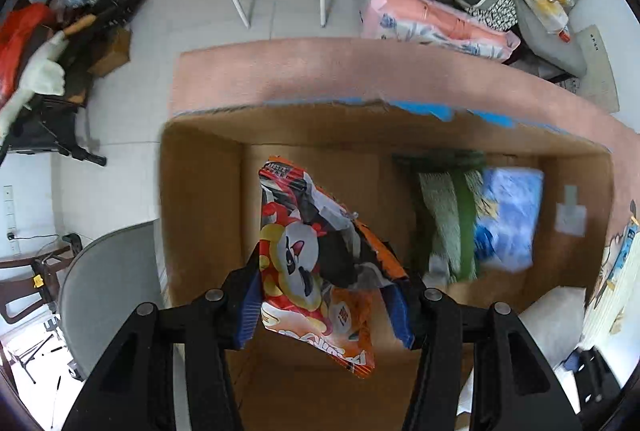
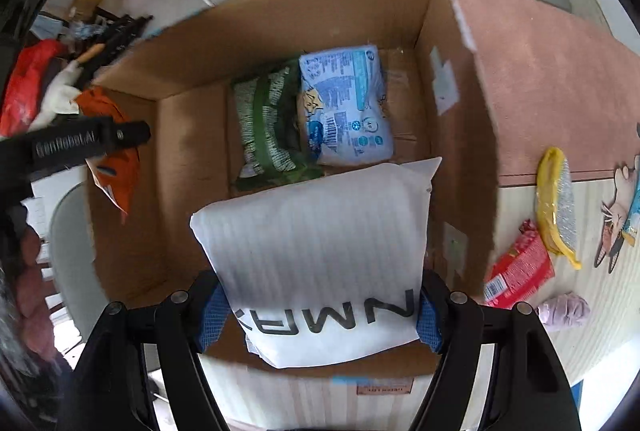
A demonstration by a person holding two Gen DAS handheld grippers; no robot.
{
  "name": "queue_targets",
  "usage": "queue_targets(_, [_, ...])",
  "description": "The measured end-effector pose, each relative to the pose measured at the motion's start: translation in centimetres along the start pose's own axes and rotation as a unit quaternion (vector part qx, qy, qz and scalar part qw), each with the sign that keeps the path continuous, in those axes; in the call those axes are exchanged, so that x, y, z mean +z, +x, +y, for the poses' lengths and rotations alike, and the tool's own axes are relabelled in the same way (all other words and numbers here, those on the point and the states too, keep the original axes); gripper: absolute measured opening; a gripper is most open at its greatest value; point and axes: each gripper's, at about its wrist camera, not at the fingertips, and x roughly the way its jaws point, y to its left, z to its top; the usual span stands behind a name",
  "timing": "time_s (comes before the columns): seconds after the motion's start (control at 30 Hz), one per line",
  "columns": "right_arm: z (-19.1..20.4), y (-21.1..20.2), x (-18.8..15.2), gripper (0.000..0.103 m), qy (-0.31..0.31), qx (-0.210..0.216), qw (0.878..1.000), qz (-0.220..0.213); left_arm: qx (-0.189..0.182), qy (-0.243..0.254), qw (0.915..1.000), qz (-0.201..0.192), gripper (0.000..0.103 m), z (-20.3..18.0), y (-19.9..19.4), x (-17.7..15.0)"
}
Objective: Organize soft objects
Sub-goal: 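Carry both items into the box and open both tools, then lift both tools out of the box toward the table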
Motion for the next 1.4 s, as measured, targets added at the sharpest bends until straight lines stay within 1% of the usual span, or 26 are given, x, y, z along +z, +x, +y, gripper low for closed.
queue_targets(0.13, [-0.2,2.8,1.0,0.077,0.012,-0.017,1.0,0.019,-0.006,0.016,0.9996,0.023,0.05,-1.0,2.4,1.9])
queue_targets(0.23, [-0.3,4.2,1.3,0.077,0.017,-0.022,0.999,0.031,-0.011,0.024,0.9989,0.04,0.05,-1.7,3.7,2.6])
queue_targets(0.27, [-0.3,4.4,1.3,0.077,0.017,-0.025,0.999,0.034,-0.011,0.027,0.9987,0.043,0.052,-1.7,4.0,2.8])
queue_targets(0.33, [-0.4,5.3,1.6,0.079,0.022,-0.031,0.998,0.047,-0.003,0.03,0.9983,0.05,0.052,-2.0,4.6,3.0])
queue_targets(0.43, [-1.1,6.5,1.7,0.083,0.027,-0.028,0.997,0.073,-0.021,0.024,0.9973,0.066,0.052,-1.8,4.9,3.1])
queue_targets(0.47, [-1.1,6.5,1.7,0.086,0.029,-0.028,0.997,0.072,-0.024,0.024,0.9973,0.065,0.056,-1.7,4.7,3.1])
queue_targets(0.5, [-1.2,6.4,1.7,0.088,0.028,-0.028,0.997,0.07,-0.026,0.021,0.9977,0.06,0.061,-1.6,4.3,3.1])
queue_targets(0.53, [-1.1,6.1,1.7,0.089,0.025,-0.027,0.997,0.066,-0.03,0.019,0.9978,0.055,0.073,-1.6,3.9,3.1])
queue_targets(0.57, [-1.0,5.6,1.7,0.091,0.024,-0.032,0.997,0.063,-0.035,0.02,0.998,0.049,0.082,-1.6,3.3,3.1])
queue_targets(0.6, [-1.0,5.2,1.8,0.098,0.023,-0.033,0.997,0.058,-0.033,0.02,0.9983,0.043,0.085,-1.6,2.9,3.1])
queue_targets(0.67, [-0.8,4.0,2.0,0.103,0.019,-0.031,0.998,0.046,-0.029,0.021,0.9989,0.029,0.095,-1.5,1.7,2.9])
queue_targets(0.7, [-0.7,3.6,2.0,0.103,0.018,-0.032,0.998,0.042,-0.027,0.022,0.9992,0.021,0.097,-1.4,1.0,2.7])
queue_targets(0.8, [-0.1,1.6,2.1,0.103,0.01,-0.038,0.999,0.021,-0.021,0.022,0.9995,-0.002,0.097,-0.9,-1.1,1.6])
queue_targets(0.87, [0.1,0.1,1.8,0.103,0.001,-0.047,0.999,0.001,-0.023,0.018,0.9995,-0.013,0.097,-0.4,-2.1,0.6])
queue_targets(0.93, [0.1,-1.2,1.0,0.103,-0.005,-0.049,0.999,-0.014,-0.022,0.018,0.9991,-0.03,0.097,0.0,-3.6,-1.0])
queue_targets(0.97, [0.1,-1.9,0.7,0.103,-0.009,-0.051,0.998,-0.021,-0.022,0.017,0.999,-0.035,0.097,0.1,-3.9,-1.4])
queue_targets(1.03, [0.1,-3.3,0.1,0.103,-0.017,-0.05,0.998,-0.035,-0.021,0.017,0.9982,-0.053,0.097,0.4,-5.5,-3.4])
queue_targets(1.17, [-0.9,-5.9,-2.9,0.103,-0.027,-0.048,0.997,-0.06,-0.021,0.015,0.9963,-0.082,0.097,0.4,-7.5,-6.3])
queue_targets(1.23, [-0.8,-7.3,-4.4,0.103,-0.033,-0.049,0.995,-0.076,-0.022,0.013,0.9943,-0.103,0.097,0.5,-9.0,-8.5])
queue_targets(1.33, [-1.0,-8.5,-6.3,0.103,-0.041,-0.045,0.994,-0.095,-0.026,0.01,0.9924,-0.12,0.097,0.3,-10.4,-10.5])
queue_targets(1.4, [-1.1,-9.4,-7.6,0.103,-0.048,-0.051,0.991,-0.112,-0.025,0.01,0.9907,-0.134,0.097,0.3,-11.5,-12.4])
